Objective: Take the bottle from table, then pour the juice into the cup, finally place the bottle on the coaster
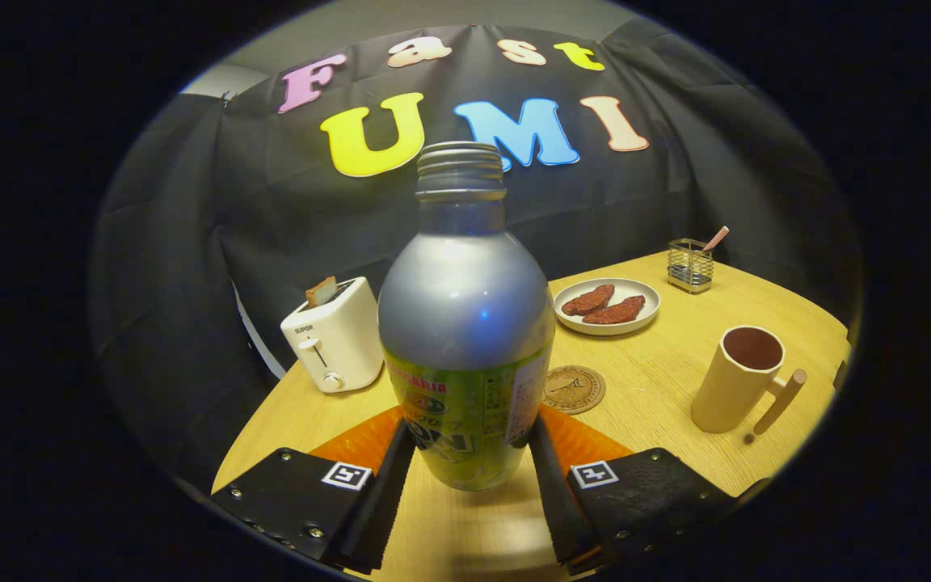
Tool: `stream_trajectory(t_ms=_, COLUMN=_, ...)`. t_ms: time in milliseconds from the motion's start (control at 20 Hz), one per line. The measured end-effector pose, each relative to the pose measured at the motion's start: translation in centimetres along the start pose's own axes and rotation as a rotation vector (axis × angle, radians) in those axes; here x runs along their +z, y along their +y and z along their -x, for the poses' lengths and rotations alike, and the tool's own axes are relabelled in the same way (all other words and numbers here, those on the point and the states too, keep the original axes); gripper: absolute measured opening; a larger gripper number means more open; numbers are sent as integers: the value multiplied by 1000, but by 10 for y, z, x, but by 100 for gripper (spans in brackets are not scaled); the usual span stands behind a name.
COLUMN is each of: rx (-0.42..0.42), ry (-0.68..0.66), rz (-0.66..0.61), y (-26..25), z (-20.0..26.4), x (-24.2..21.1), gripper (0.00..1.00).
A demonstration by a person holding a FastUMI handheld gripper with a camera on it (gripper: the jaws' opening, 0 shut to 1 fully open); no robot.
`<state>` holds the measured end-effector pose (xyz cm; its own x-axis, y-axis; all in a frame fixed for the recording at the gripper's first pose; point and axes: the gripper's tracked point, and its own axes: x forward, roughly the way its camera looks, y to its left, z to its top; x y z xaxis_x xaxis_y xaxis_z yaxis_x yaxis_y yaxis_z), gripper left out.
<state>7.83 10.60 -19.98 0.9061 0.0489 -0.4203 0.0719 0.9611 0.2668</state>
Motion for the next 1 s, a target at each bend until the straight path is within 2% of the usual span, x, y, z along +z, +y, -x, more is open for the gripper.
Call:
stream_trajectory(t_ms=200, rx=26, ry=15, rz=-89, y=-17, z=5, x=5, gripper=75)
stream_trajectory(t_ms=450, rx=80, ry=37, rz=-302, y=-36, z=11, x=0, gripper=75)
stream_trajectory(t_ms=1000, rx=118, ry=86, rz=-599, y=-71, z=3, x=-5, gripper=75)
